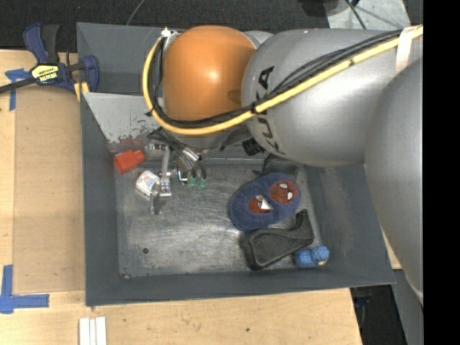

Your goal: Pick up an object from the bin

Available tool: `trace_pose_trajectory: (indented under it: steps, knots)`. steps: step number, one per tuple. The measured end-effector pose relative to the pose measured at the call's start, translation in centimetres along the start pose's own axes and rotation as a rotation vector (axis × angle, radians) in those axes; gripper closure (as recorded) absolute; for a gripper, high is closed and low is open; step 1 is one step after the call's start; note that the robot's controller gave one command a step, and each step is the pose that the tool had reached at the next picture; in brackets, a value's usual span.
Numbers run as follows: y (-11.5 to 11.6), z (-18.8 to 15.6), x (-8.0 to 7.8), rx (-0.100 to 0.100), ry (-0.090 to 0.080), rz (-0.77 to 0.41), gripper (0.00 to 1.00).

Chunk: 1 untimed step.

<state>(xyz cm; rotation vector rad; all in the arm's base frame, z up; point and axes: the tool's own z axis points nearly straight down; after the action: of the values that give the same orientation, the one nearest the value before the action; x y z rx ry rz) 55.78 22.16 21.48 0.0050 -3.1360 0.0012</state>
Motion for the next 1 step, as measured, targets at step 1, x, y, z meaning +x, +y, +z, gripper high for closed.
trace_pose_trajectory:
  steps: [1]
  knots:
    - [-4.35, 8.44, -5.26, 0.003, -0.002, 0.028, 0.0]
